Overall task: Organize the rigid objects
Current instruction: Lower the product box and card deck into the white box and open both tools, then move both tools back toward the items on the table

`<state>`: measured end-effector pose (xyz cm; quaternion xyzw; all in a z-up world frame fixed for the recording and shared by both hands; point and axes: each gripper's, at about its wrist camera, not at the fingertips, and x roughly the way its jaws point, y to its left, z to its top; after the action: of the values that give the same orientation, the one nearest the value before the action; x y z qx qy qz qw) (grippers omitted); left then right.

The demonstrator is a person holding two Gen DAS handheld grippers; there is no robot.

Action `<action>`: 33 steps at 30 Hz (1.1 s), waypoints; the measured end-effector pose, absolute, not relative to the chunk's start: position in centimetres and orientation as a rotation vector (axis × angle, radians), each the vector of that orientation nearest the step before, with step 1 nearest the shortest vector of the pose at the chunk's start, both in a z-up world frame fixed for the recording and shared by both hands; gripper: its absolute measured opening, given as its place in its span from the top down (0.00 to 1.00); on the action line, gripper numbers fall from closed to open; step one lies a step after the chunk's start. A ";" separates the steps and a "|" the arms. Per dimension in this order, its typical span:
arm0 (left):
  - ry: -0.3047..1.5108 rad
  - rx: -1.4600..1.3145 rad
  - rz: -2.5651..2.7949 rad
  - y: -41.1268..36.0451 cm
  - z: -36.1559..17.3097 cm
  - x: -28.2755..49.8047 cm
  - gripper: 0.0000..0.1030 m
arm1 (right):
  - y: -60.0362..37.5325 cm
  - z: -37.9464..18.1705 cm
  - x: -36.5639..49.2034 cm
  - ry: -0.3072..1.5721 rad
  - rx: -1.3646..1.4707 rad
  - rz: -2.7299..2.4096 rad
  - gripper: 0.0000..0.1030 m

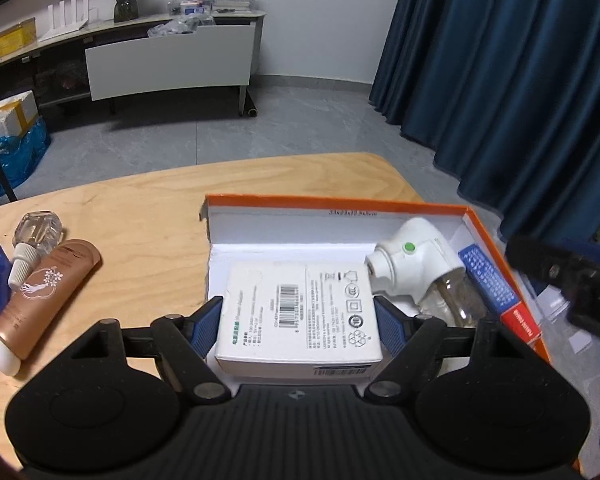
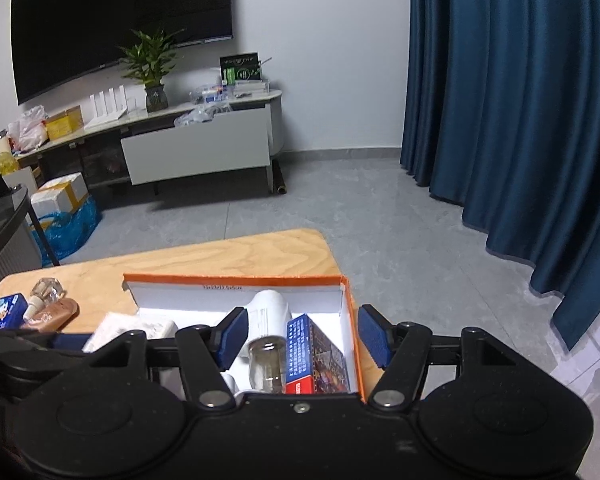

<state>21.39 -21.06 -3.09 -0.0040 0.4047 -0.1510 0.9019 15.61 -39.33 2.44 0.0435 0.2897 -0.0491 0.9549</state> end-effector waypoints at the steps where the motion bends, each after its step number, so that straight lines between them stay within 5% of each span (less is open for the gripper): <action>1: 0.837 -0.006 -0.315 -21.0 -3.1 21.3 0.22 | -39.2 2.5 15.5 0.585 0.082 -0.102 0.28; 33: 0.779 -0.097 -0.019 -6.8 1.2 15.4 0.13 | -25.8 3.4 13.5 0.642 0.003 0.129 0.18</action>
<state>15.43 -6.83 1.19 -0.0472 0.3796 -0.0092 0.9239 13.52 -25.76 3.35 0.0015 0.3151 0.0635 0.9469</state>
